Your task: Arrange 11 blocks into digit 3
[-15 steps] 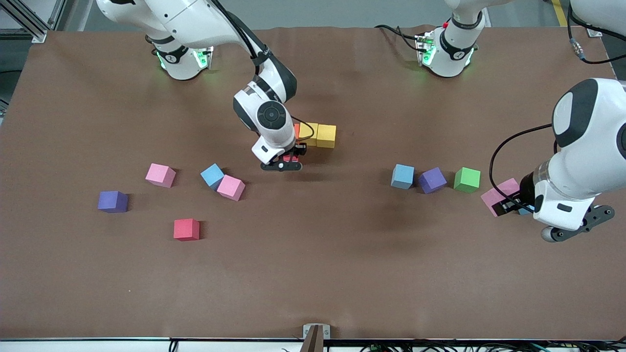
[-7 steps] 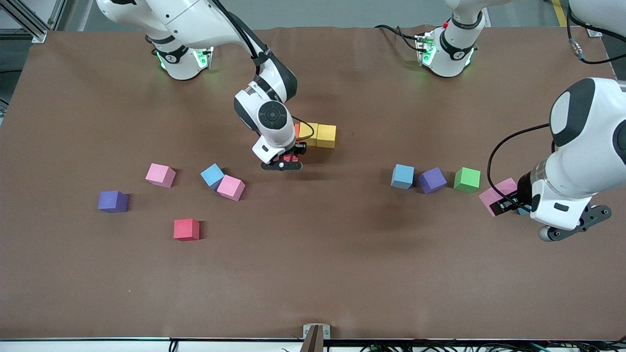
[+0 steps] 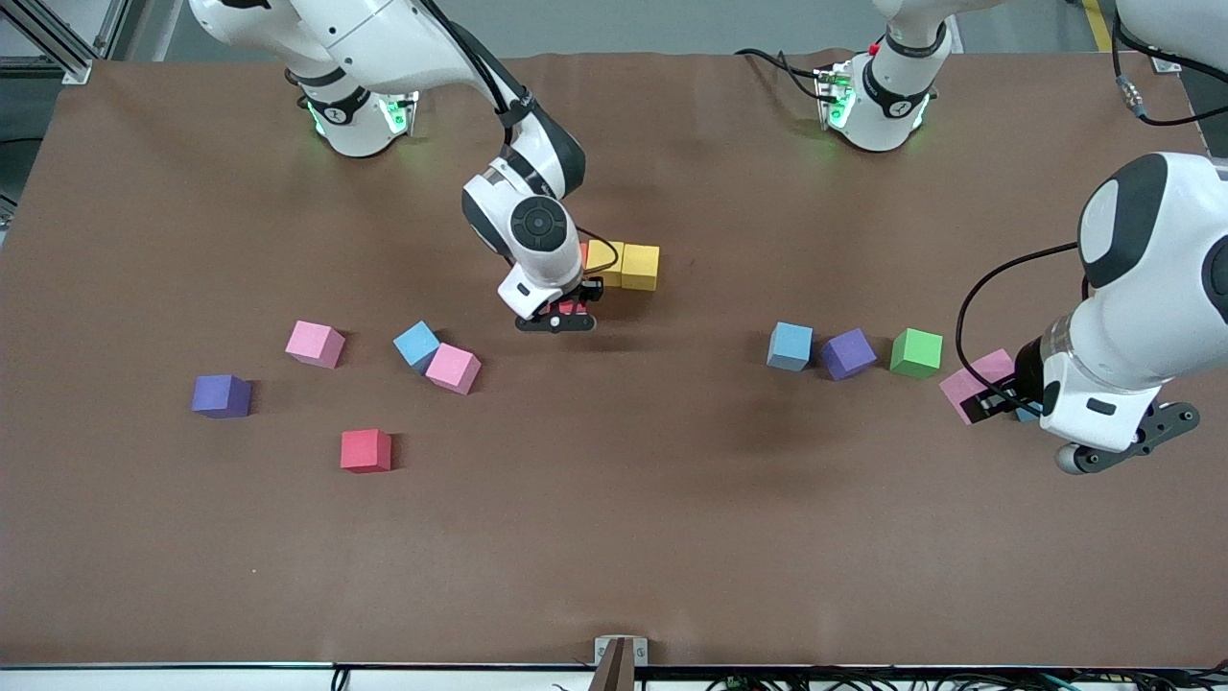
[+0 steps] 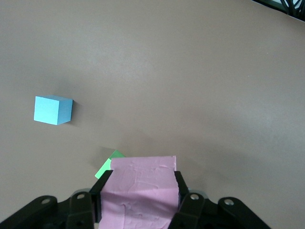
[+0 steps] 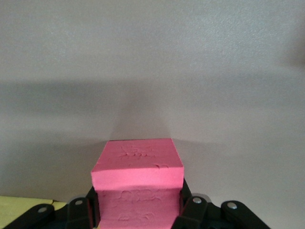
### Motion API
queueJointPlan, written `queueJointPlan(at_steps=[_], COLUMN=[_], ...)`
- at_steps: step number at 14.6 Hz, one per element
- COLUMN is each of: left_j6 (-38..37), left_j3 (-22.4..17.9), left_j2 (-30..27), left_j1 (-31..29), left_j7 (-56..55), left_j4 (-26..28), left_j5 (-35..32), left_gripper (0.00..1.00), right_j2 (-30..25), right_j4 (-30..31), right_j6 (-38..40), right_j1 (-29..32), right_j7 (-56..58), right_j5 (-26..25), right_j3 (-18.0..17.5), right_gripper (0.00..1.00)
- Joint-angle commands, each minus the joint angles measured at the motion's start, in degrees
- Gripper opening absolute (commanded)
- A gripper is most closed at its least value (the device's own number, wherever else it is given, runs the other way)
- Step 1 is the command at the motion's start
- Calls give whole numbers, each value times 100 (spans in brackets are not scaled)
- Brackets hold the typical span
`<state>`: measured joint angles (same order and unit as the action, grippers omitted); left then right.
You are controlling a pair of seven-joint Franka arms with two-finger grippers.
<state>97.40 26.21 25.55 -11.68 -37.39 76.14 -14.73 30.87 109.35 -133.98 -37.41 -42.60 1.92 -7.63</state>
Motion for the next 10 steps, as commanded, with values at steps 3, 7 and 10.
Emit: queueJointPlan(at_steps=[3, 7, 10], left_j6=[-81, -81, -81], left_j3=[-19, -19, -19], left_j2=[-182, -182, -182], left_j1=[-10, -10, -18], left_j7=[109, 109, 118], left_j4=[103, 103, 111], left_j5=[102, 102, 102], left_gripper=[18, 18, 18], right_j2=[50, 50, 50], right_j4=[34, 61, 69], right_j6=[-14, -6, 21], right_j1=[-117, -117, -117], right_j7=[-30, -3, -73], right_j5=[-25, -25, -25], right_j3=[60, 60, 51], right_gripper=[26, 26, 26])
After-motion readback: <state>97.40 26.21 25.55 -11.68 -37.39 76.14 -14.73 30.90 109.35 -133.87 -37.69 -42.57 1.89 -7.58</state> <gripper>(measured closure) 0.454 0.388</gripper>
